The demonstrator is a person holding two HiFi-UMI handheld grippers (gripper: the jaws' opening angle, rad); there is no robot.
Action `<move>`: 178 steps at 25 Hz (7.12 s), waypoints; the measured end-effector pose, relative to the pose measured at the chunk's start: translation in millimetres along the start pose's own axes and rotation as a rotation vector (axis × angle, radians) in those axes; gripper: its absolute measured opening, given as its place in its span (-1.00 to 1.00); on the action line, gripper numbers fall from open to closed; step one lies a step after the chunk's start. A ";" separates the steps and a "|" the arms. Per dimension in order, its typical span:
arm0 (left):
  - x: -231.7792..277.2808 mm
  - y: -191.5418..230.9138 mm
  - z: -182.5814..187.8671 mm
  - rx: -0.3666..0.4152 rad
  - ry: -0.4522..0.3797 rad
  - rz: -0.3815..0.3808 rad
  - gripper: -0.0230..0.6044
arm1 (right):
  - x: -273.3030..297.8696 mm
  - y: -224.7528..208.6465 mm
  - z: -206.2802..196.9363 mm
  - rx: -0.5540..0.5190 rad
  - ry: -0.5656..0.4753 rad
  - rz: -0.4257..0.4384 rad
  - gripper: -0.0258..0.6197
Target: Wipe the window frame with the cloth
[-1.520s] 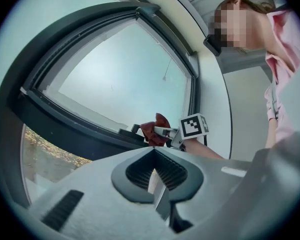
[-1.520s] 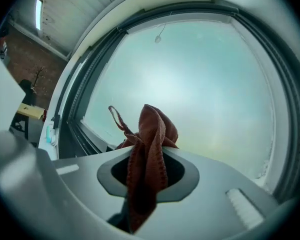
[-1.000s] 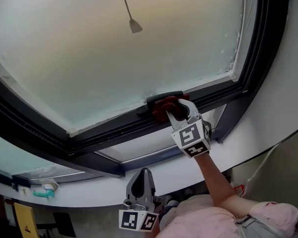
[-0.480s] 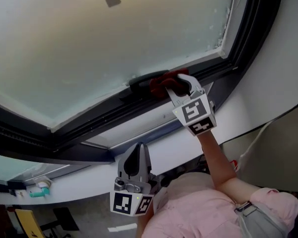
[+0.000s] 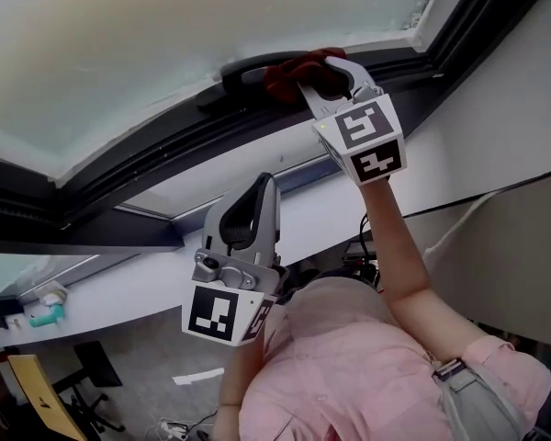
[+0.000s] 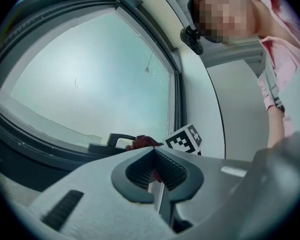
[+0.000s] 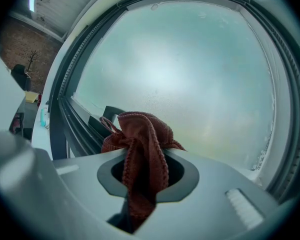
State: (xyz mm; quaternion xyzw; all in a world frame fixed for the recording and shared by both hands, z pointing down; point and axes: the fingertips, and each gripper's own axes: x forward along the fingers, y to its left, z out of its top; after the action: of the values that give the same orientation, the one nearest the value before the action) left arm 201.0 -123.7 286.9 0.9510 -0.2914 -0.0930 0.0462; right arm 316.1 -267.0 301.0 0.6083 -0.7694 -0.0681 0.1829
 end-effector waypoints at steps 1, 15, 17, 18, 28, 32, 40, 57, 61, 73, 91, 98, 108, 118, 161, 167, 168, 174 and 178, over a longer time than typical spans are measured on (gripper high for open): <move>3.7 -1.7 1.3 0.001 -0.005 -0.010 -0.94 | 0.0 0.5 0.5 -0.006 -0.002 0.011 -0.69; 32.5 -38.2 -6.0 -0.039 0.012 -0.106 -0.94 | -19.2 -51.7 -19.0 -0.015 0.043 0.005 -0.70; 35.6 -40.3 -7.5 -0.042 0.013 -0.113 -0.94 | -20.1 -57.4 -21.7 -0.017 0.046 0.002 -0.70; 37.0 -40.9 -7.9 -0.043 0.014 -0.116 -0.94 | -20.5 -59.6 -22.7 -0.018 0.049 0.002 -0.70; 54.0 -48.9 -10.8 -0.058 0.022 -0.160 -0.94 | -30.1 -90.3 -35.9 -0.003 0.058 -0.024 -0.70; 59.5 -49.5 -13.2 -0.065 0.024 -0.166 -0.94 | -33.0 -102.1 -41.0 0.006 0.051 -0.034 -0.70; 69.0 -51.6 -15.1 -0.074 0.021 -0.172 -0.94 | -41.2 -129.7 -52.0 0.016 0.067 -0.058 -0.70; 77.0 -57.2 -19.7 -0.098 0.030 -0.187 -0.94 | -56.7 -181.5 -72.9 0.018 0.103 -0.139 -0.70; 73.7 -57.5 -19.7 -0.095 0.032 -0.186 -0.94 | -58.7 -187.1 -75.0 0.017 0.110 -0.152 -0.70; 41.4 -42.4 -7.7 -0.077 0.013 -0.130 -0.94 | -71.1 -184.9 -62.6 0.015 0.071 -0.220 -0.68; -73.6 37.5 13.8 -0.086 -0.033 0.140 -0.94 | -61.5 65.3 82.2 0.050 -0.367 0.092 -0.69; -104.6 60.3 24.7 -0.074 -0.060 0.232 -0.94 | -5.9 122.0 43.8 -0.079 -0.215 0.137 -0.68; -88.4 53.5 22.3 -0.089 -0.062 0.183 -0.94 | -3.9 118.6 38.3 -0.120 -0.190 0.148 -0.69; -57.4 32.1 16.8 -0.110 -0.055 0.115 -0.94 | -15.0 78.7 24.5 -0.058 -0.184 0.109 -0.69; -9.3 8.9 8.2 -0.150 -0.062 0.063 -0.94 | -32.8 -3.9 -7.2 -0.015 -0.134 0.166 -0.69; -4.3 -4.1 12.7 -0.151 -0.064 0.053 -0.94 | -44.5 -18.9 -7.3 -0.010 -0.131 0.150 -0.69; -3.6 -3.3 11.5 -0.152 -0.064 0.052 -0.94 | -43.3 -19.6 -9.6 -0.009 -0.127 0.150 -0.69; 1.2 -2.3 7.2 -0.155 -0.065 0.050 -0.94 | -39.5 -27.2 -17.6 -0.004 -0.121 0.147 -0.69; 4.2 -4.8 6.4 -0.155 -0.067 0.052 -0.94 | -40.5 -31.9 -18.1 -0.006 -0.127 0.148 -0.69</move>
State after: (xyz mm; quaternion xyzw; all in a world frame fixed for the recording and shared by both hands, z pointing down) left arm 205.7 -122.3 279.3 0.9330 -0.3091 -0.1457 0.1125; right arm 359.6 -234.0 299.3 0.5438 -0.8219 -0.0951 0.1401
